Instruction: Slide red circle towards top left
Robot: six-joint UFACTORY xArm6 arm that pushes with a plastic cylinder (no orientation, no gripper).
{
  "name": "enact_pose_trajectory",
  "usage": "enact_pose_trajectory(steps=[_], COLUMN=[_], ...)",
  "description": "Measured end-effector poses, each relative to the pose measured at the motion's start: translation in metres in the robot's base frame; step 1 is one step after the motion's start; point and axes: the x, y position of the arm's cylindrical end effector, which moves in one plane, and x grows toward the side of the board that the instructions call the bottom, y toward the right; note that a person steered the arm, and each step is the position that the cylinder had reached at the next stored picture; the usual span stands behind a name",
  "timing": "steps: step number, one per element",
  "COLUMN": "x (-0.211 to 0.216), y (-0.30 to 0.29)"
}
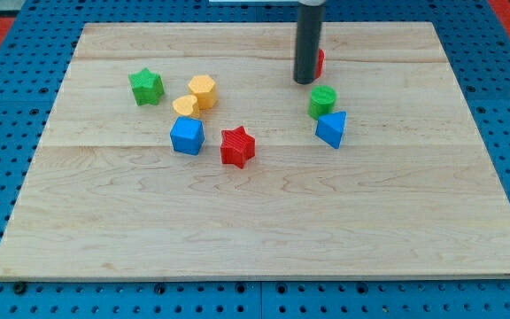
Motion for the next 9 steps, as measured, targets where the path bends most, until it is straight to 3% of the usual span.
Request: enact_pose_trajectory(steps=[1, 2, 3, 4, 5, 6, 7, 9], x=[-0.046, -0.069, -0.069, -0.1, -0.101, -0.102, -0.127, -0.135], y=[0.013, -0.034, 0.016, 0.013, -0.12, -0.196, -0.141, -0.164])
